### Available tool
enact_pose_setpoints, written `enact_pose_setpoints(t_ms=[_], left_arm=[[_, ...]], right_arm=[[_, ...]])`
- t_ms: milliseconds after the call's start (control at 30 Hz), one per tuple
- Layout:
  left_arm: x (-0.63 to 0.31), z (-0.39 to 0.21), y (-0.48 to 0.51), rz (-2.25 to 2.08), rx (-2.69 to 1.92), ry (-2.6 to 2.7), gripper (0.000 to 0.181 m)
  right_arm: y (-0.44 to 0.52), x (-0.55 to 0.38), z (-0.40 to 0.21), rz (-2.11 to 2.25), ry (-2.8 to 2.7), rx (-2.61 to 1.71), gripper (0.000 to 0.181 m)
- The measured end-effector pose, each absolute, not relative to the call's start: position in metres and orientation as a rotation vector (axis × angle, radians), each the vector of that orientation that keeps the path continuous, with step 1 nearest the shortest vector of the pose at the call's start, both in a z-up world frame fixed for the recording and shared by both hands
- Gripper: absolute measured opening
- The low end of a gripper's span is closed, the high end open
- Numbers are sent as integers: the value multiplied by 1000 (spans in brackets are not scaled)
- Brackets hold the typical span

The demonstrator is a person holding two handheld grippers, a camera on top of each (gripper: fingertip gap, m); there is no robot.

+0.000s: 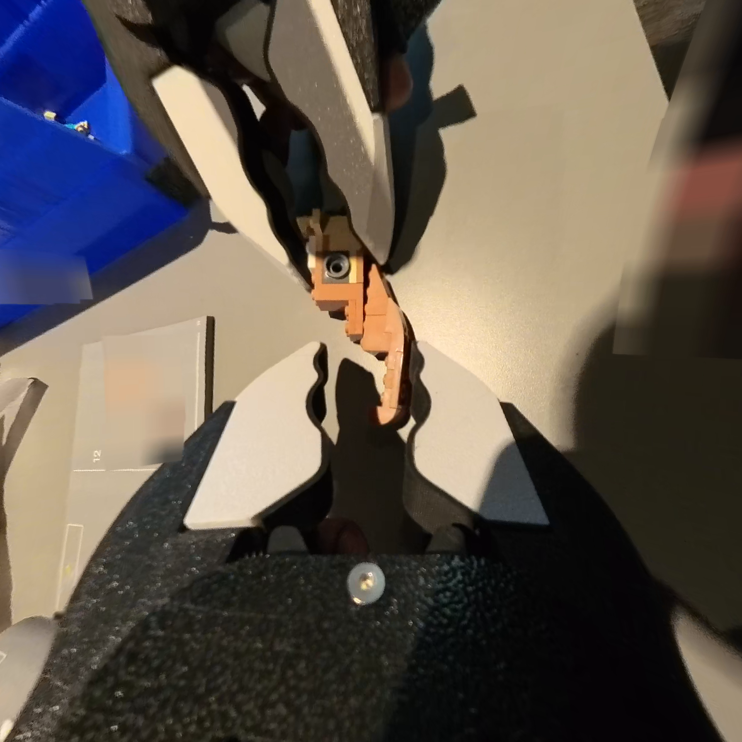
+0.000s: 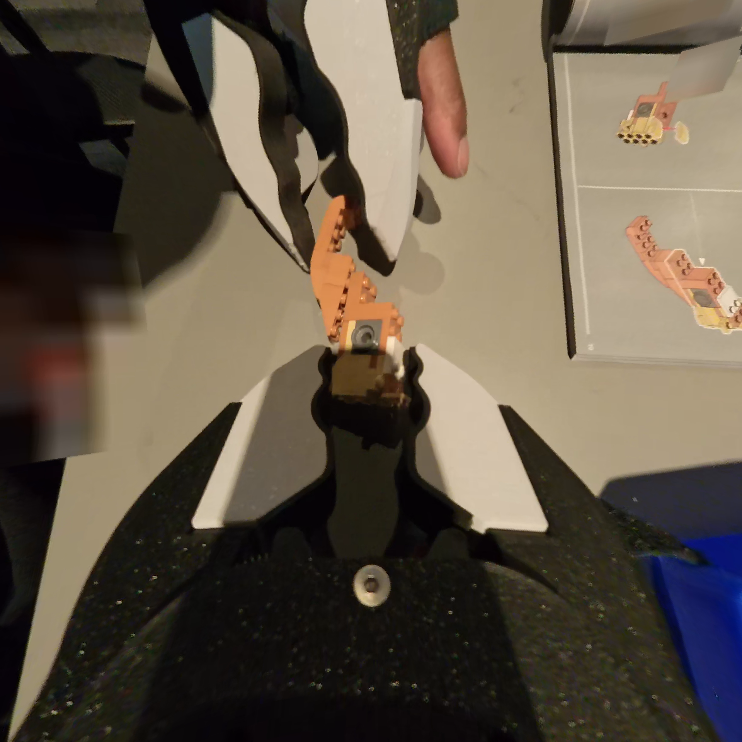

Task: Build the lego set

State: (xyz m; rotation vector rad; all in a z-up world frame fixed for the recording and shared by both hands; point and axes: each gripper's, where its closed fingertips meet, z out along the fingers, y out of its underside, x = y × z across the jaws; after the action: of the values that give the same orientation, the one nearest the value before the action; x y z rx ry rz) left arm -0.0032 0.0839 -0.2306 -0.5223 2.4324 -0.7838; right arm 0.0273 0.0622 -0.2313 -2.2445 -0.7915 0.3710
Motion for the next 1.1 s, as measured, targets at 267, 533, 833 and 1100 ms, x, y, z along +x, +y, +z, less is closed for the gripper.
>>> enact_pose_setpoints(t_ms=[267, 533, 833, 1100], left_arm=[[-6, -230, 91, -693, -496, 2424, 38], [-5, -231, 90, -628, -455, 2432, 29], [-3, -231, 92, -561, -446, 2395, 27], [-6, -229, 100, -473, -424, 2382, 34]], right_arm=[[50, 37, -234, 222, -852, -2254, 44], [55, 33, -235, 238, -842, -2254, 38], [53, 28, -233, 439, -733, -2287, 38], [48, 27, -233, 451, -583, -2348, 38]])
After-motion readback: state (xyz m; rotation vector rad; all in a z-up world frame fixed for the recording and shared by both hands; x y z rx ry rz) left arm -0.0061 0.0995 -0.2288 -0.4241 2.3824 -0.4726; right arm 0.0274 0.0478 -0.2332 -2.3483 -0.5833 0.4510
